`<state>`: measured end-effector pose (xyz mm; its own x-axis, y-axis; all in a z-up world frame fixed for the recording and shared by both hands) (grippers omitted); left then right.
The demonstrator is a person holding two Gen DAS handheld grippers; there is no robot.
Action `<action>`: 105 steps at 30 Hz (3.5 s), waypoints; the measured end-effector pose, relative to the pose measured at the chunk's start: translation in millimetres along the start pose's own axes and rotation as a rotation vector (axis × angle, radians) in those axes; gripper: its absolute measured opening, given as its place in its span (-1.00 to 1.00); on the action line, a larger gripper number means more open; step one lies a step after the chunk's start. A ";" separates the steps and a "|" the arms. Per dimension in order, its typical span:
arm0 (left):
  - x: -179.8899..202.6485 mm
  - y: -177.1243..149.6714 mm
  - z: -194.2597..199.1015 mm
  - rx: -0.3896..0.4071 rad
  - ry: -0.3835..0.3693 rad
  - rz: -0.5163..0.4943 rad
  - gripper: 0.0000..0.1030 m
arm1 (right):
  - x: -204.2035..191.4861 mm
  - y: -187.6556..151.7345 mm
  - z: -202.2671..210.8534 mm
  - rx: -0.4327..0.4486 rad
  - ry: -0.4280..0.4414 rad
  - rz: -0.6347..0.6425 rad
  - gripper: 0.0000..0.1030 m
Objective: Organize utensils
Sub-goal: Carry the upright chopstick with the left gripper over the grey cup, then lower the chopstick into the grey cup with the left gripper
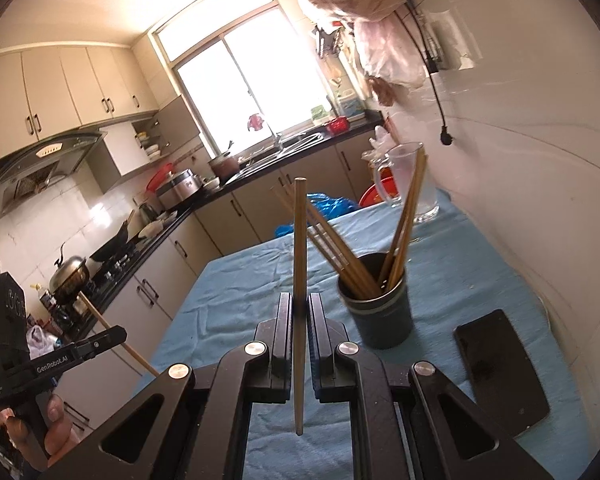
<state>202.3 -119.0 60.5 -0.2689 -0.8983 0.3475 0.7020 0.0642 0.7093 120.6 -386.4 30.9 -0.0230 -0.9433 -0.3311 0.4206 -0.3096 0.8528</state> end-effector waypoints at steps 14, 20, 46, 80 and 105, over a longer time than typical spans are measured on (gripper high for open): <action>32.2 13.8 -8.4 -0.017 -0.055 -0.042 -0.88 | 17.1 1.2 4.6 0.005 -0.030 -0.031 -0.85; 50.8 18.1 -14.1 -0.021 -0.070 -0.067 -0.88 | 26.3 0.5 8.4 0.012 -0.034 -0.048 -0.85; 135.9 45.2 -31.7 0.009 -0.115 -0.176 -0.88 | 56.2 39.3 19.0 0.068 -0.118 -0.011 -0.85; 152.4 78.7 -136.8 -0.015 -0.157 -0.117 -0.88 | 80.5 76.0 -49.7 0.061 -0.149 -0.034 -0.85; 133.1 46.2 -183.3 -0.090 -0.141 -0.127 -0.87 | 82.8 39.7 -84.4 -0.063 -0.145 -0.055 -0.85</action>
<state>319.8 -315.2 27.1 -0.4441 -0.8268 0.3452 0.7107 -0.0904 0.6977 211.9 -466.8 3.2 -0.1760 -0.9339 -0.3112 0.4707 -0.3575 0.8066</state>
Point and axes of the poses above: each gripper's, at about its wrist camera, not at the fingertips, and z roughly against the way its jaws point, x to its right, y to its top, the point moved 2 cm from there along -z, roughly the way its jaws point, and after that the axes turned 9 degrees about z, right-handed, at the moved point
